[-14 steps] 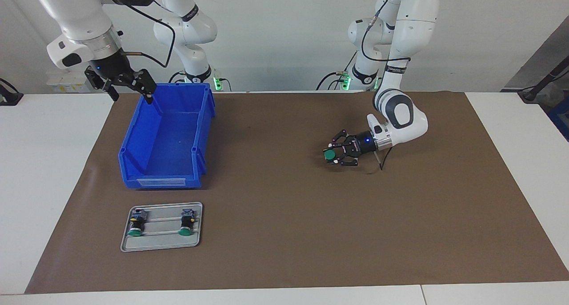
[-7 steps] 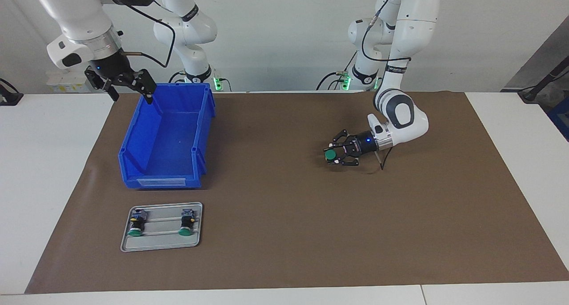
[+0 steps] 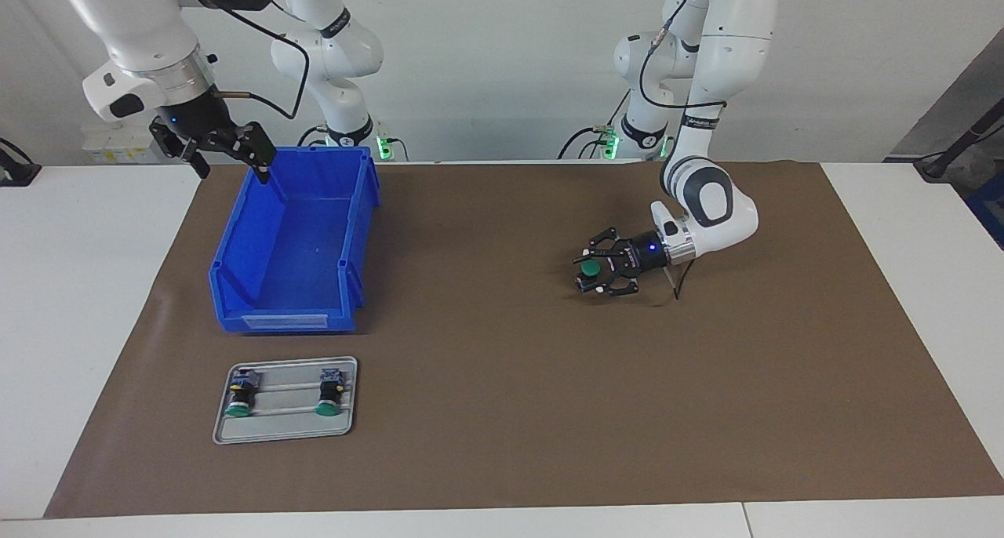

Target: Place and press button with both arms

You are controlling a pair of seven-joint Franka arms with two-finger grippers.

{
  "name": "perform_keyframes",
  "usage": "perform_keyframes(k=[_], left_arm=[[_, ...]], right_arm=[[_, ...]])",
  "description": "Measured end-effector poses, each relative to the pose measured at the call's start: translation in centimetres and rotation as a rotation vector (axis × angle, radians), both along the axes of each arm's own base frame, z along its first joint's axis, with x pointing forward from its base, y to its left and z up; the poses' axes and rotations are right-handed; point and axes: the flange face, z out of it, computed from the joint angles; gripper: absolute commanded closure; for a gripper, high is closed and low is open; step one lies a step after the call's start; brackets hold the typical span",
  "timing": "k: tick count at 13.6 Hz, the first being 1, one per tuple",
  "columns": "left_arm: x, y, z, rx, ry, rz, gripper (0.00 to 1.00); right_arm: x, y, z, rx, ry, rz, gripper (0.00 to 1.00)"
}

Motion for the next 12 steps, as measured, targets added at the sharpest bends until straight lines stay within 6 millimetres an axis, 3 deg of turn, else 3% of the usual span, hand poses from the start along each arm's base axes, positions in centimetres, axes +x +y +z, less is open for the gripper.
perform_keyframes(k=[3,5,12], left_arm=[[0.7,0.0,0.8,-0.003,-0.019,0.002,0.36],[2.2,-0.2,2.4,-0.014,-0.028,0.017,0.36],[8.2,-1.7,11.2,-0.083,0.075,0.125,0.36]], right_arm=[[0.0,0.0,0.0,0.000,0.000,0.000,0.00],[0.0,0.0,0.0,0.000,0.000,0.000,0.00],[0.0,0.0,0.0,0.000,0.000,0.000,0.00]])
